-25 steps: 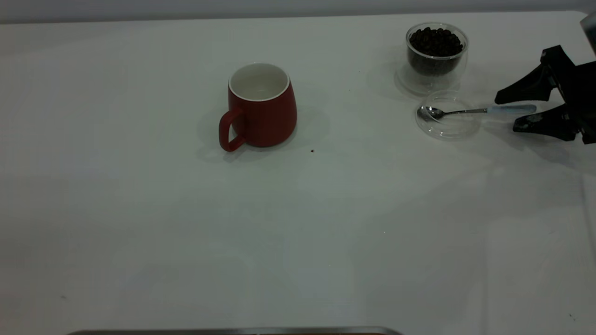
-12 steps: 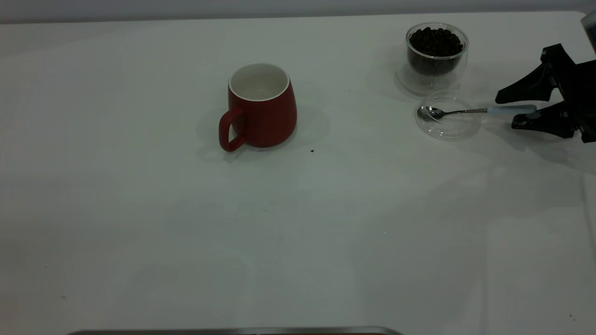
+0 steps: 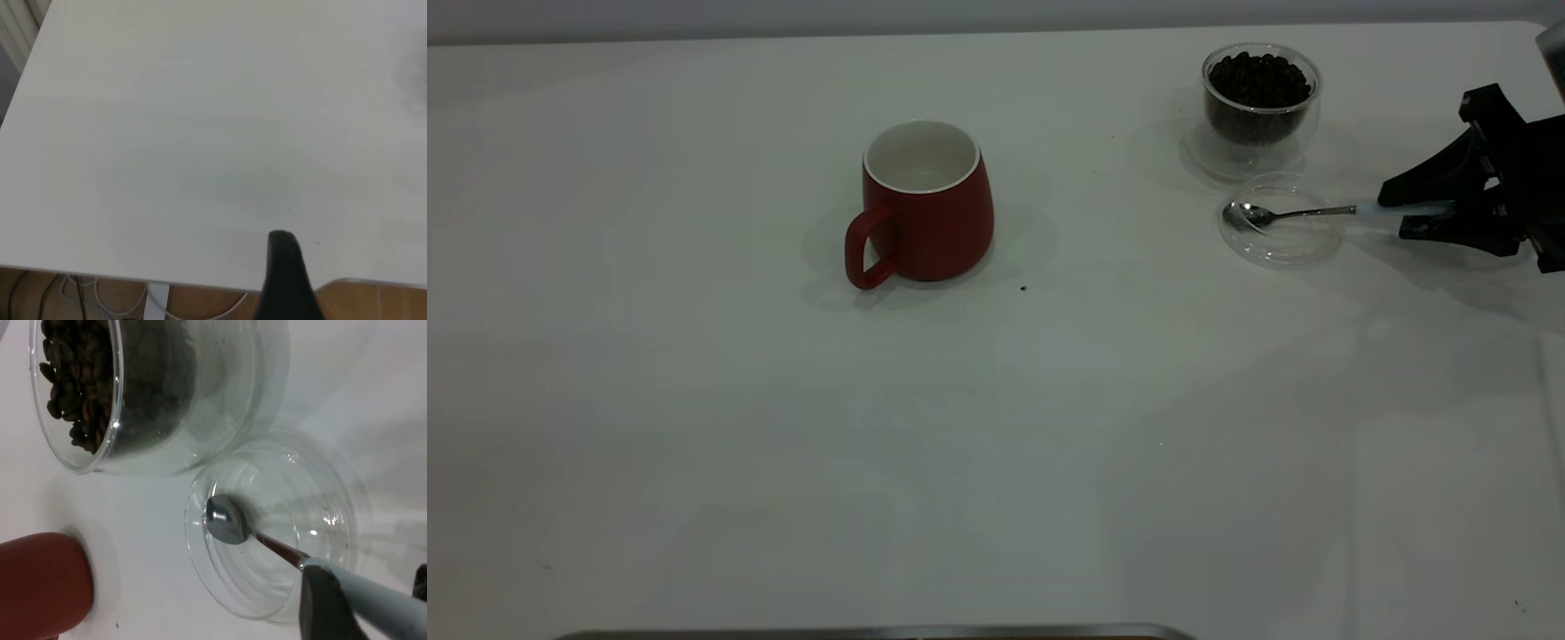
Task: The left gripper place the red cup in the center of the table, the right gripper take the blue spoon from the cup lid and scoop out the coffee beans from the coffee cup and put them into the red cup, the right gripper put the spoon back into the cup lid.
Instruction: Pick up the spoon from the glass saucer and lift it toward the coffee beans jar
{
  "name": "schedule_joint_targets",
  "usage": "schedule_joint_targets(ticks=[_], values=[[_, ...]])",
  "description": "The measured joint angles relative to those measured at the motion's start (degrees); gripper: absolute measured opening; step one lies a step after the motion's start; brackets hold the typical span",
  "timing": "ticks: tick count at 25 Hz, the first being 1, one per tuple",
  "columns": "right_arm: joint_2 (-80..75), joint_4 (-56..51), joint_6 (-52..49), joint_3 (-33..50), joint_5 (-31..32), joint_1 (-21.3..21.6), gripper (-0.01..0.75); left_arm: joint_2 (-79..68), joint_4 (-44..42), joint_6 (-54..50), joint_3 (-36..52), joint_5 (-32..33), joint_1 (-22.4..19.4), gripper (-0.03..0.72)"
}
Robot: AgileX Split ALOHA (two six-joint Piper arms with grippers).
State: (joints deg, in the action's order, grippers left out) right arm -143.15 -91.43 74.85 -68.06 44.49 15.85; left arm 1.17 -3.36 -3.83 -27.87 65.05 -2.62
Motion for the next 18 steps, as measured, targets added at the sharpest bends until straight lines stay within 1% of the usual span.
schedule_joint_targets(ticks=[3, 6, 11, 18], values=[[0.0, 0.13, 0.0, 0.0, 0.0, 0.0, 0.302, 0.0, 0.0, 0.0, 0.0, 0.0, 0.0, 0.587], [0.0, 0.39, 0.0, 0.0, 0.22, 0.0, 0.242, 0.0, 0.0, 0.0, 0.0, 0.0, 0.0, 0.587], [0.11, 0.95, -0.05, 0.0, 3.63, 0.0, 0.132, 0.0, 0.0, 0.0, 0.0, 0.0, 0.0, 0.587], [2.86, 6.32, -1.25, 0.0, 3.68, 0.0, 0.115, 0.0, 0.0, 0.0, 0.0, 0.0, 0.0, 0.587]])
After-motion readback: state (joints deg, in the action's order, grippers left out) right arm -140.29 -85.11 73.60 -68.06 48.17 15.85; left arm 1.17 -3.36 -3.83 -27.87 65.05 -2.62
